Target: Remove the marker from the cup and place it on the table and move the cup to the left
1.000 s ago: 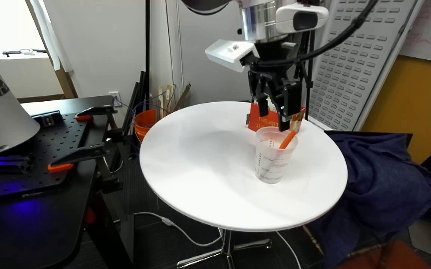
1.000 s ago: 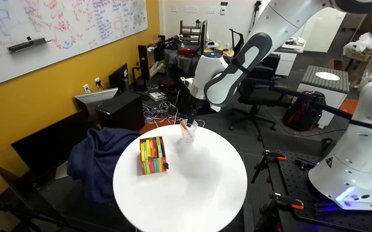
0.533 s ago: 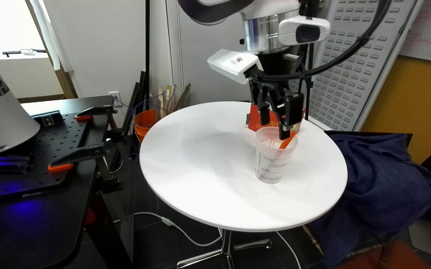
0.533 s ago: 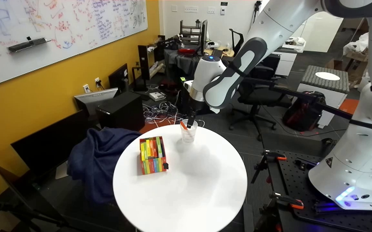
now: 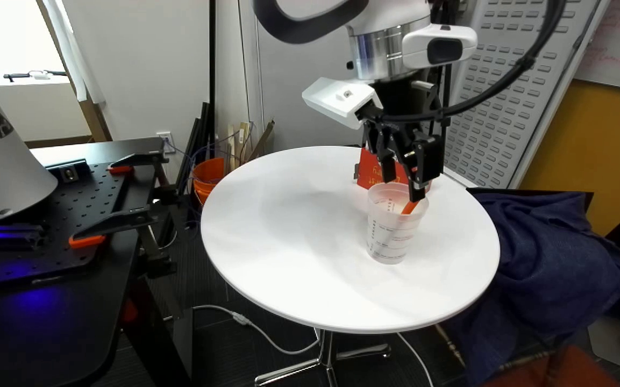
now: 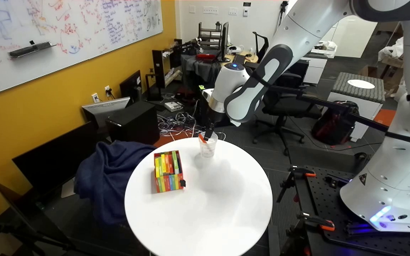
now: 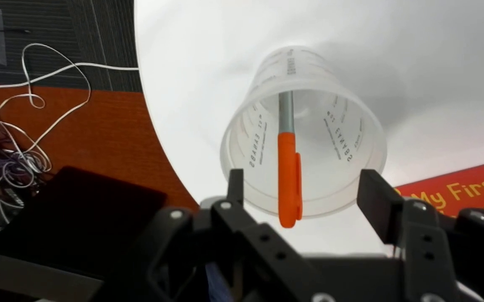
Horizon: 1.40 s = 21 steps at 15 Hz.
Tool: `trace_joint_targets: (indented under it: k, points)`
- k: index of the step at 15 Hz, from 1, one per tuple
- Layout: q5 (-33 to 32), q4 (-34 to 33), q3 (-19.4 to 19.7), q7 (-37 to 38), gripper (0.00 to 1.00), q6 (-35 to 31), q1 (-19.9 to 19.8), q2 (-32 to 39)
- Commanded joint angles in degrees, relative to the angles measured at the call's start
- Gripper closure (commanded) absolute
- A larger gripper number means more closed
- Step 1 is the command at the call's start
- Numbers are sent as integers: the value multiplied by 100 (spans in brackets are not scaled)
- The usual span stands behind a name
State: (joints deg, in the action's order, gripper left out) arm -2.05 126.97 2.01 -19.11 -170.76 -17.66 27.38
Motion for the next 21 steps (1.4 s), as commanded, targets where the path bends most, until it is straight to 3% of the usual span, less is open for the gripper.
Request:
trace_joint_targets:
  k: [1,5,16,21]
  points:
    - [-100,-64,-161,-175,30,-244,-179,113]
    - [-90,-72,-304,-230,39,-313,-311,194]
    - [-132,-297,-471,-315,47,-425,-484,524]
    - [-253,-422,-503,-312,42,-597,-496,689]
